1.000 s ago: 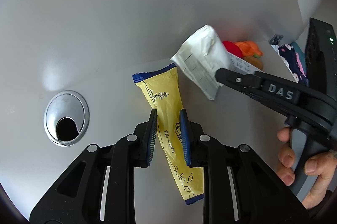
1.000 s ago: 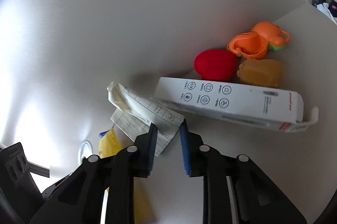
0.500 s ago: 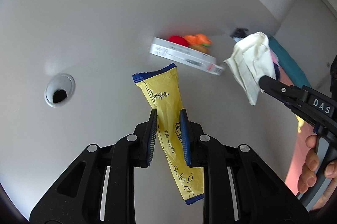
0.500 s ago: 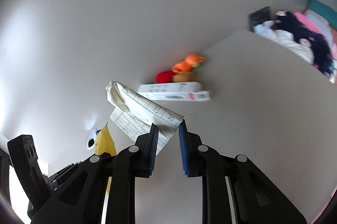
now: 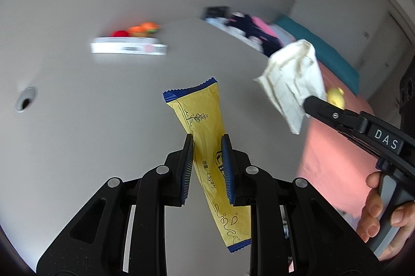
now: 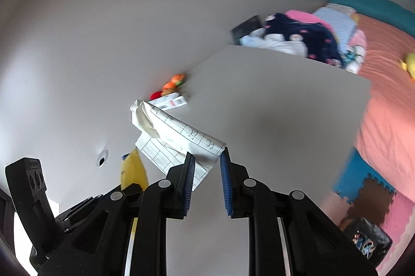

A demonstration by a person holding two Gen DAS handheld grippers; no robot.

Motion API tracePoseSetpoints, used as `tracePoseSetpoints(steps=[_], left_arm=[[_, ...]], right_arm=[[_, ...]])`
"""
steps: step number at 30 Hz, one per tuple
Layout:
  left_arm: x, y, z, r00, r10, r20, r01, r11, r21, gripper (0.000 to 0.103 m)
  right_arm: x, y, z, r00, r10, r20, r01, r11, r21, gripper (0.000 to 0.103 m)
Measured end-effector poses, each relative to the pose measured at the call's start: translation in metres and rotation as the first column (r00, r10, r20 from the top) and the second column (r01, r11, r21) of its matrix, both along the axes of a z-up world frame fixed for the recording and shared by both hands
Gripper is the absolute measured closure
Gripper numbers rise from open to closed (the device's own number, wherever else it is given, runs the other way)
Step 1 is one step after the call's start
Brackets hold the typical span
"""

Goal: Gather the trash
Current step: 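Carry wrapper and tissue over the black bin and open both tools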

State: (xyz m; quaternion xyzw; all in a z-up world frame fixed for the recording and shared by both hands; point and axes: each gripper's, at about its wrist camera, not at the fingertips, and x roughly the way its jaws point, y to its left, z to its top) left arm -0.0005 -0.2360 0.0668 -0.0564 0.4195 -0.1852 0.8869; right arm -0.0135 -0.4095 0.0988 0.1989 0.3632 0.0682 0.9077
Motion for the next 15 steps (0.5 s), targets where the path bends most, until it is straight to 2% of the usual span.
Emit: tracePoseSetpoints(steps=[5,8,13,15], left_arm=[[-0.040,-0.068,-0.003,0.990,-0.141,0.014,0.141,0.990,0.014,0.082],[-0.065,-0.113,-0.008,0.972,-0.233,0.012,0.233,0.972,0.024,0.082],[-0.117,-0.188,-0.021,0.921,-0.391,-0.005,0.390,0.919,0.058,0.082],[-0.137,-0.216,-0.028,0.893,-0.450,-0.014,0.450,0.890,0.076,0.082]], right_arm=[[-0.064,-0.054,-0.004,0.994,-0.106,0.020,0.105,0.994,0.007,0.082],[-0.110,-0.095,-0.011,0.980,-0.196,0.023,0.196,0.980,0.013,0.082],[-0.182,-0.158,-0.031,0.936,-0.351,0.011,0.350,0.936,0.034,0.082],[-0.212,-0.181,-0.041,0.912,-0.411,-0.003,0.411,0.911,0.034,0.082]])
